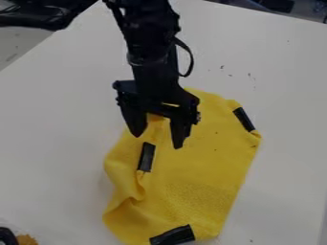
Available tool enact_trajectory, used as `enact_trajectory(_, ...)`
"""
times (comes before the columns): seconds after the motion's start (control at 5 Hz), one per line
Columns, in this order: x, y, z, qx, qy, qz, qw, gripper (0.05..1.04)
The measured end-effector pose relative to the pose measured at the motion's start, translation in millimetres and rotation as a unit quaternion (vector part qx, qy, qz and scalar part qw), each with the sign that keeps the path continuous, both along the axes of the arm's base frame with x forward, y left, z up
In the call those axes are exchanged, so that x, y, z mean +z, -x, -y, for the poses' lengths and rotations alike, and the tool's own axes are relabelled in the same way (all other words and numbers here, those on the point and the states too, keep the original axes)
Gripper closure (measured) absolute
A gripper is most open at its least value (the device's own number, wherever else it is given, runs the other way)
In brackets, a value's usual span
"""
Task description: Unfold the cloth from top right to bottom left
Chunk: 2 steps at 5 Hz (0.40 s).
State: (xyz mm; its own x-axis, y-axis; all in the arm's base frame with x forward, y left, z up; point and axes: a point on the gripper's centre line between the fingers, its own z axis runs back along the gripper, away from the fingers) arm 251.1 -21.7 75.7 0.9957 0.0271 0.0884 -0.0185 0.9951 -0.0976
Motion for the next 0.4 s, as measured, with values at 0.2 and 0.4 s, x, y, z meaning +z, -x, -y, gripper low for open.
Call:
enact_trajectory(0.2,-17.8,-5.4,-0.7,0.02,-0.001,-0.003,0.9998,0.083)
enact_trajectory(0.4,-31.5,-7.2,-3.5,0.015,0.008,-0.017,0.9997,0.083)
